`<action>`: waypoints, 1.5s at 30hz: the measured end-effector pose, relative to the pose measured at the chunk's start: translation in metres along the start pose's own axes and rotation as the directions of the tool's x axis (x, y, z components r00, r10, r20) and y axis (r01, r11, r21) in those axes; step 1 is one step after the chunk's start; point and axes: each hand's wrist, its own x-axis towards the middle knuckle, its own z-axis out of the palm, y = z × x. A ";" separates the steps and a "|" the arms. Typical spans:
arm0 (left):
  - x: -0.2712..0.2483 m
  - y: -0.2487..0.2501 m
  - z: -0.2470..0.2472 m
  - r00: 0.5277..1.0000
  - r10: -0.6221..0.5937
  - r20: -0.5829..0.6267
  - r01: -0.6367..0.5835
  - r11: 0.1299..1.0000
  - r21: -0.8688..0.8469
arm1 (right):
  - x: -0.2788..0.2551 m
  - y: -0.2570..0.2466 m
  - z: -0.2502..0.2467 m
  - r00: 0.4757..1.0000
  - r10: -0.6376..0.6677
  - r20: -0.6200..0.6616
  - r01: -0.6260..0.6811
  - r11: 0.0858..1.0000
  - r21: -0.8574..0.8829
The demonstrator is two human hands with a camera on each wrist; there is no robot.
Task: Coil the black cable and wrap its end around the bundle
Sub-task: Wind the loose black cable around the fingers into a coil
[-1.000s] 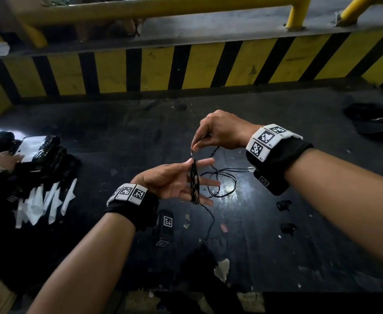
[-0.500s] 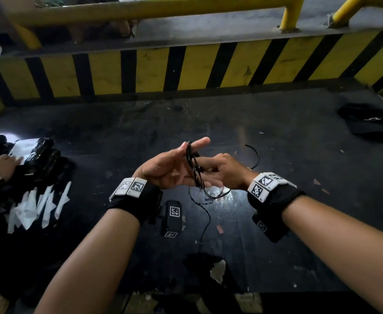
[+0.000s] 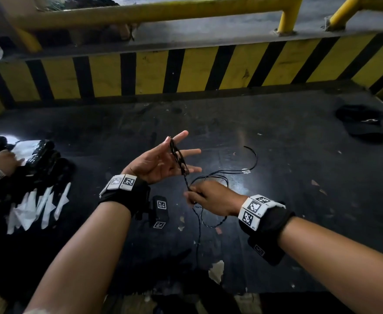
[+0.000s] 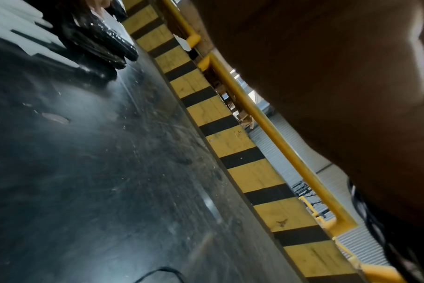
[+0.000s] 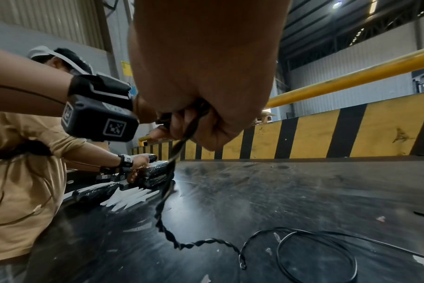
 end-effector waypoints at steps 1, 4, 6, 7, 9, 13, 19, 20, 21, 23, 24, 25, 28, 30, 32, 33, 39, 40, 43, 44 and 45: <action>0.000 -0.004 -0.003 0.999 -0.021 -0.034 0.021 1.000 0.008 | 0.000 -0.001 0.000 1.000 0.009 0.017 -0.008 1.000 -0.024; -0.003 -0.017 -0.007 0.987 -0.084 -0.140 0.085 0.996 0.002 | -0.001 -0.006 -0.001 0.996 0.027 0.082 -0.019 0.995 -0.102; -0.006 -0.024 -0.008 0.971 -0.128 -0.202 0.125 0.992 -0.028 | -0.003 -0.009 -0.005 0.995 0.028 0.098 -0.012 0.987 -0.158; -0.008 -0.025 -0.007 0.962 -0.155 -0.226 0.151 0.988 -0.036 | -0.004 -0.011 -0.007 0.994 0.030 0.101 -0.011 0.984 -0.178; -0.012 -0.029 -0.006 0.942 -0.221 -0.254 0.225 0.974 -0.014 | -0.008 -0.017 -0.018 0.993 0.034 0.115 -0.008 0.975 -0.221; -0.022 -0.041 -0.009 0.907 -0.283 -0.313 0.295 0.956 -0.011 | -0.010 -0.036 -0.053 0.987 0.059 0.147 -0.008 0.947 -0.322; -0.024 -0.050 0.014 0.904 -0.365 -0.225 0.382 0.924 0.035 | 0.009 -0.054 -0.089 0.982 0.047 0.183 0.040 0.893 -0.448; -0.024 -0.051 0.016 0.900 -0.382 -0.211 0.400 0.915 0.049 | 0.013 -0.057 -0.092 0.983 0.024 0.180 0.060 0.892 -0.448; -0.025 -0.052 0.018 0.900 -0.389 -0.198 0.407 0.911 0.062 | 0.018 -0.058 -0.094 0.984 0.014 0.175 0.066 0.894 -0.443; -0.027 -0.053 0.021 0.895 -0.410 -0.175 0.425 0.903 0.061 | 0.025 -0.059 -0.101 0.990 0.008 0.144 0.053 0.906 -0.419; -0.029 -0.053 0.023 0.891 -0.425 -0.162 0.437 0.898 0.046 | 0.027 -0.059 -0.104 0.994 0.009 0.110 0.036 0.916 -0.401; -0.030 -0.054 0.025 0.888 -0.436 -0.143 0.445 0.895 0.033 | 0.030 -0.058 -0.106 0.997 0.014 0.070 0.014 0.924 -0.382; -0.035 -0.059 0.022 0.909 -0.409 -0.086 0.409 0.912 -0.012 | 0.033 -0.053 -0.109 1.000 0.023 -0.018 -0.028 0.947 -0.320; -0.039 -0.059 0.022 0.918 -0.390 -0.071 0.389 0.921 -0.020 | 0.034 -0.050 -0.109 0.999 0.021 -0.040 -0.032 0.955 -0.296; -0.043 -0.057 0.023 0.922 -0.387 -0.034 0.386 0.922 -0.020 | 0.037 -0.047 -0.105 0.998 0.011 -0.059 -0.027 0.961 -0.274; -0.044 -0.056 0.025 0.926 -0.377 -0.011 0.377 0.926 -0.010 | 0.039 -0.045 -0.103 0.998 0.007 -0.064 -0.024 0.967 -0.255; -0.052 -0.040 0.037 0.956 -0.269 0.120 0.275 0.961 -0.038 | 0.043 -0.025 -0.092 0.992 -0.071 -0.100 0.063 0.995 -0.078; -0.053 -0.037 0.039 0.959 -0.245 0.142 0.256 0.964 -0.067 | 0.039 -0.021 -0.089 0.992 -0.077 -0.104 0.071 0.996 -0.056; -0.054 -0.027 0.043 0.964 -0.159 0.212 0.183 0.978 -0.100 | 0.025 -0.003 -0.069 0.994 -0.023 -0.110 0.024 1.000 0.003; -0.053 -0.024 0.046 0.965 -0.129 0.228 0.154 0.983 -0.098 | 0.020 0.001 -0.059 0.995 0.005 -0.101 0.001 0.998 0.055; -0.052 -0.020 0.048 0.965 -0.103 0.239 0.129 0.987 -0.094 | 0.014 0.003 -0.049 0.997 0.023 -0.079 -0.016 0.995 0.094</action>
